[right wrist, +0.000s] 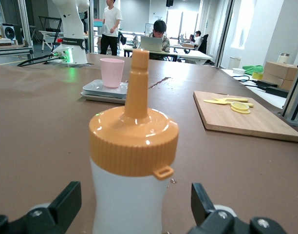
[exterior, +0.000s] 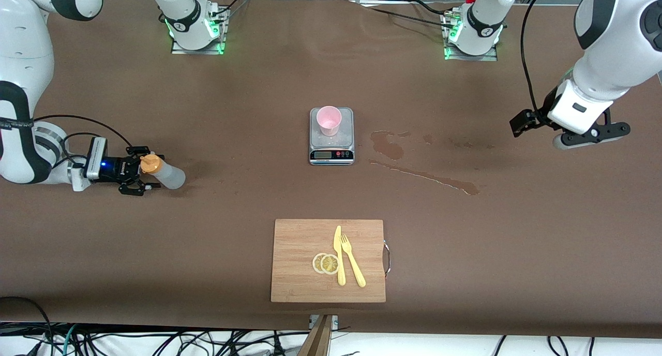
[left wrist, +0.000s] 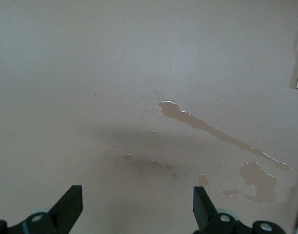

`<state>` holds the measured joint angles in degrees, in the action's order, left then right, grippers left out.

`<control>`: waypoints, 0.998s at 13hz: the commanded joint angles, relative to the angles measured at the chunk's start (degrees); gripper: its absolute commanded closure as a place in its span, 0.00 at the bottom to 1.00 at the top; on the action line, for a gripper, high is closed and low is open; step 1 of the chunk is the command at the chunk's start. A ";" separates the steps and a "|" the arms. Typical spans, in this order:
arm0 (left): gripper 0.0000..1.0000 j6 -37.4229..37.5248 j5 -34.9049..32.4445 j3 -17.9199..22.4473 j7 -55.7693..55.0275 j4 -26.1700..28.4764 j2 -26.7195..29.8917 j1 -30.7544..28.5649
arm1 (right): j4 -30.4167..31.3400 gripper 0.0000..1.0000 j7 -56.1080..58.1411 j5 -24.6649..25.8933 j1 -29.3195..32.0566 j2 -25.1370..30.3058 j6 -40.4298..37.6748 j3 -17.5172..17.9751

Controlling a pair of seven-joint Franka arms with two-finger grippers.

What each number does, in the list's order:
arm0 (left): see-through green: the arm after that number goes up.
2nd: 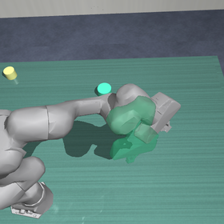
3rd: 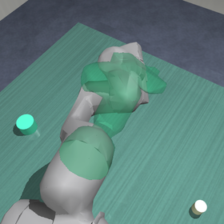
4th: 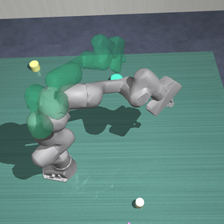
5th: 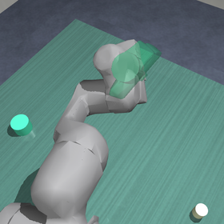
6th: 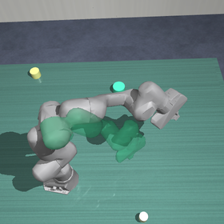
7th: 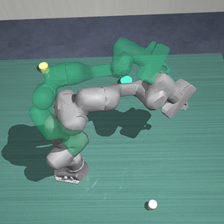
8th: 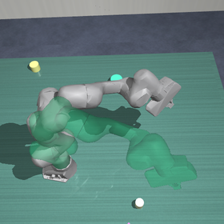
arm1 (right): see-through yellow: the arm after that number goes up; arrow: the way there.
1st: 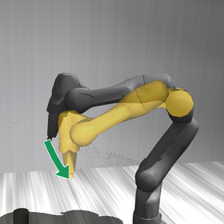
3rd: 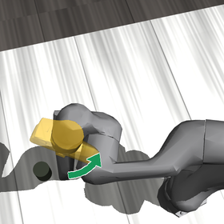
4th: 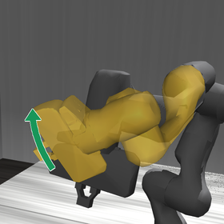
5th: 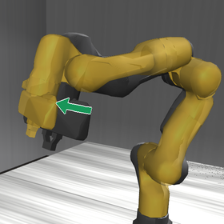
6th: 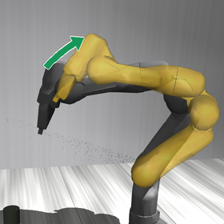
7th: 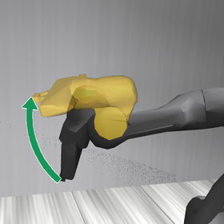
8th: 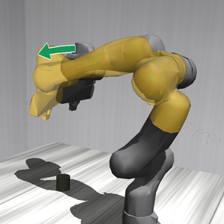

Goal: Add sauce to pink cup with both arms
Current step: 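Grasp the white sauce bottle with the right gripper while the left gripper retracts, then lift the sauce bottle and carry it above the pink cup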

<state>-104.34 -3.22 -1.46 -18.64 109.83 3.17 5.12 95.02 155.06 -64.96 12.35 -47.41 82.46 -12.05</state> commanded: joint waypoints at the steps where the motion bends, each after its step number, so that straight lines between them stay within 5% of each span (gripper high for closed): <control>1: 0.00 0.02 0.14 0.85 0.89 -1.36 1.49 0.68 | -1.33 0.01 0.94 -1.22 -0.66 -1.55 -0.73 -0.26; 3: 0.00 6.06 0.14 0.32 0.62 -7.57 1.50 0.85 | -1.24 0.17 0.94 -1.13 -1.27 -1.64 -0.64 -0.26; 6: 0.00 15.89 1.11 -0.29 0.71 -18.30 -4.55 0.94 | -1.24 0.63 0.94 -1.22 -1.80 -1.64 -0.29 -0.26; 8: 0.00 15.84 1.11 -0.21 1.50 -18.16 -4.57 0.59 | -1.33 0.85 0.77 -1.13 -1.89 -1.46 -0.02 -0.26; 13: 0.00 13.47 4.97 -0.03 6.75 -18.07 -4.22 -2.91 | -1.24 0.91 -2.21 -1.13 -3.82 0.99 1.81 -0.26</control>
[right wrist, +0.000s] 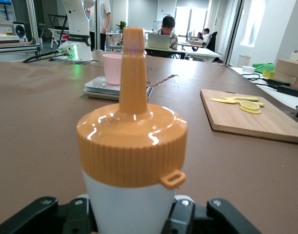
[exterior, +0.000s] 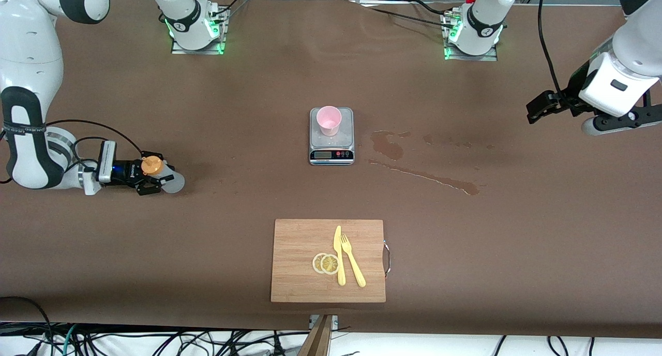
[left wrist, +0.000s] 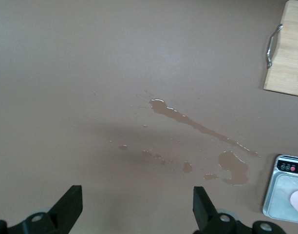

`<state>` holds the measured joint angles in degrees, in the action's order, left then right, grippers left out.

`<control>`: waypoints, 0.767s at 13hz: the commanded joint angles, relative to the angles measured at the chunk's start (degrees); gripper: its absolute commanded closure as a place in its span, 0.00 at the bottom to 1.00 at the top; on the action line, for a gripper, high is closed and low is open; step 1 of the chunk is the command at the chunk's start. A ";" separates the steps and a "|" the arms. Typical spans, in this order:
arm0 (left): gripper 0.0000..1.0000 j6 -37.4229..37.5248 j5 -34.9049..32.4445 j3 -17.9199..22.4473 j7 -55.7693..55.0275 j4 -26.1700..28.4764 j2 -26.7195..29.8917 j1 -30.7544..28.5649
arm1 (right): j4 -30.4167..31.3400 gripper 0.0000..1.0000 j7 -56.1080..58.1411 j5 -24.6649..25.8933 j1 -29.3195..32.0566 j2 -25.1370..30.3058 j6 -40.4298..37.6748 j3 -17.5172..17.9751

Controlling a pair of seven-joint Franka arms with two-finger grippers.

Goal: Add sauce to pink cup with both arms
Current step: 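Lift the sauce bottle and carry it above the pink cup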

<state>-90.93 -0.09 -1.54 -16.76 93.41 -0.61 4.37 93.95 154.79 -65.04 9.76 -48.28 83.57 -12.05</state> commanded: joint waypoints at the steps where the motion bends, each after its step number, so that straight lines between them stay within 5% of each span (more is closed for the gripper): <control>1: 0.00 -0.13 2.55 0.04 7.33 -1.39 -0.19 -2.96 | 0.01 0.91 -4.21 -0.44 -2.19 4.31 2.72 -0.43; 6: 0.00 -4.00 1.85 -0.31 6.13 3.45 3.07 -2.97 | 4.92 0.91 -22.48 6.14 -9.56 16.35 13.79 -1.31; 10: 0.00 -3.56 1.85 -0.31 6.04 3.27 2.81 -2.79 | 6.78 0.91 -38.74 11.15 -20.89 22.60 21.09 -5.26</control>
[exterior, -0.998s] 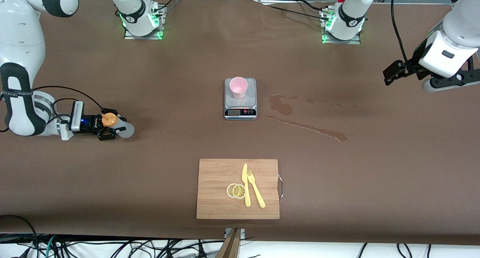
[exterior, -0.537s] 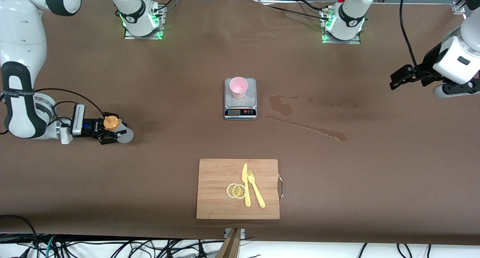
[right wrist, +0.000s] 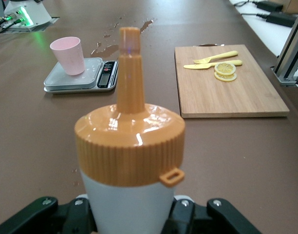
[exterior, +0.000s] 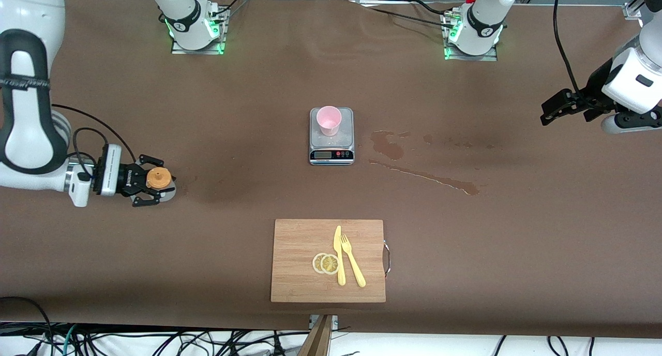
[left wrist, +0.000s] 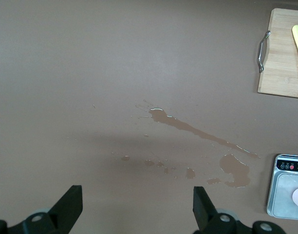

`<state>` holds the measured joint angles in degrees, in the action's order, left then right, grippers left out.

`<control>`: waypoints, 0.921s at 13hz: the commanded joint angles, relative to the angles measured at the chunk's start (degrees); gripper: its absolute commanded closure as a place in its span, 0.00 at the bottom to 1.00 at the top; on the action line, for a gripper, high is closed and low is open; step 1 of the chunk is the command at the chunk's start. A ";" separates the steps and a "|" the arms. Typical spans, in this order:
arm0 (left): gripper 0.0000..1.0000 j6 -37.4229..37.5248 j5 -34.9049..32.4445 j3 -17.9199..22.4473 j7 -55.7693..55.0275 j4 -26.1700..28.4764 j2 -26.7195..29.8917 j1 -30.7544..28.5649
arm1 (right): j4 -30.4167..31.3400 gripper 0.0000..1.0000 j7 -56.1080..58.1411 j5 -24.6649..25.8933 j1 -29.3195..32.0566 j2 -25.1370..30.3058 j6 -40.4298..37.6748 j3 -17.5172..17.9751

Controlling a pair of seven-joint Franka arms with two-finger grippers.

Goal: Add sauce to pink cup with both arms
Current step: 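Lift the sauce bottle and carry it above the pink cup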

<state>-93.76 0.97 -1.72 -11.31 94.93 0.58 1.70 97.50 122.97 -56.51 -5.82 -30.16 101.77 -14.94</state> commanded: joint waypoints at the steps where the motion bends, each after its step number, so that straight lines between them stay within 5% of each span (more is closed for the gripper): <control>1: 0.00 -0.73 0.79 -0.13 0.58 1.66 1.53 -0.03 | 3.22 0.92 -10.69 5.24 -7.87 5.63 4.91 -3.07; 8: 0.00 -0.73 0.79 -0.13 0.58 1.57 1.35 0.23 | 7.69 0.92 -29.26 21.68 -18.60 14.41 12.75 -2.46; 12: 0.00 -0.64 0.79 -0.13 0.58 1.57 1.26 0.41 | 13.84 0.93 -40.93 32.40 -19.66 21.09 12.84 2.80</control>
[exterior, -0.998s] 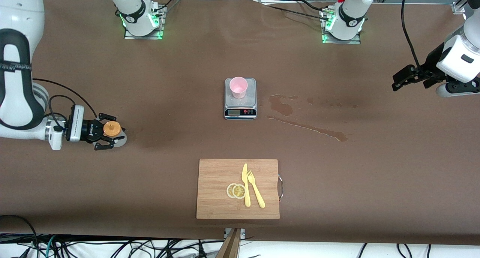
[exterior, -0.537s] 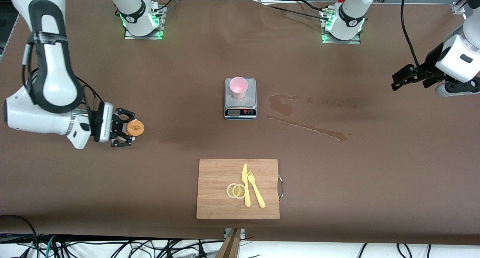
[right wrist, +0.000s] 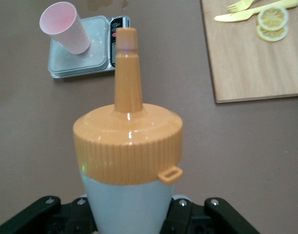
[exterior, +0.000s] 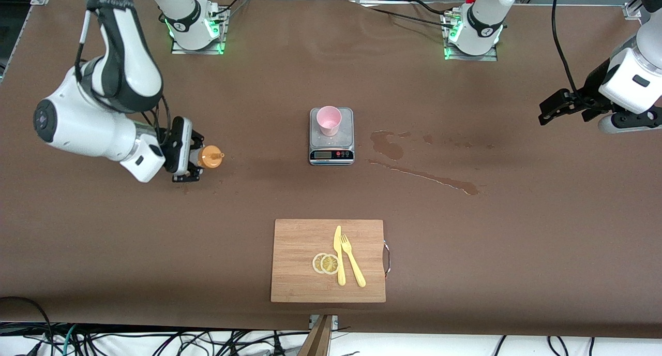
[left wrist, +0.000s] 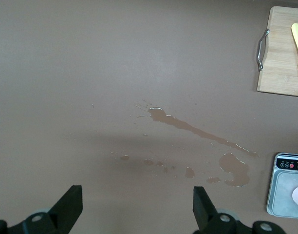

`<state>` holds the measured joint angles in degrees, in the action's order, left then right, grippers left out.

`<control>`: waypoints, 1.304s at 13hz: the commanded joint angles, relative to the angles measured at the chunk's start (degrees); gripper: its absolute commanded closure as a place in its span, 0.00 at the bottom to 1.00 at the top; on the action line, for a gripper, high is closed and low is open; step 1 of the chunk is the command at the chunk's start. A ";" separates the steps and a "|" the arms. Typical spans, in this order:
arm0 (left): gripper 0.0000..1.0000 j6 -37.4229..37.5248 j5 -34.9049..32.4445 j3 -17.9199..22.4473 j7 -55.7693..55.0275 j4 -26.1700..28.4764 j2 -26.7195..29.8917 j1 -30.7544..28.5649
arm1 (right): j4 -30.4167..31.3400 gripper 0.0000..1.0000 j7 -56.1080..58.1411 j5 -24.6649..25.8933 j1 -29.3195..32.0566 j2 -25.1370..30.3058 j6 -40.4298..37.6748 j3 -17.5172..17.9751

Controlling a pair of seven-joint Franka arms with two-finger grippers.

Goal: Add sauce to pink cup with both arms
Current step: 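Lift the sauce bottle and carry it above the pink cup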

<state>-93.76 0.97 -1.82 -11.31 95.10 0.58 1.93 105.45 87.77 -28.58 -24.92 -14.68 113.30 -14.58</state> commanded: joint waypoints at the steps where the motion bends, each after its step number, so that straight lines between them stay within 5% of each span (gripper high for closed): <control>1: 0.00 -0.64 0.79 -0.11 0.58 1.41 1.26 0.27 | 7.30 0.93 -9.16 6.24 -0.83 6.85 1.31 3.93; 8: 0.00 -0.64 0.70 -0.46 0.58 1.41 1.09 0.27 | 11.27 0.93 -33.43 19.86 -1.53 9.06 2.36 17.03; 17: 0.00 -0.64 0.70 -0.46 0.58 1.41 1.09 0.18 | 10.48 0.93 -52.51 28.66 -7.42 5.46 1.75 22.57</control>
<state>-93.76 0.97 -2.33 -11.31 95.46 0.58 2.11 116.22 38.47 -1.69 -31.63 -8.82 114.95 6.98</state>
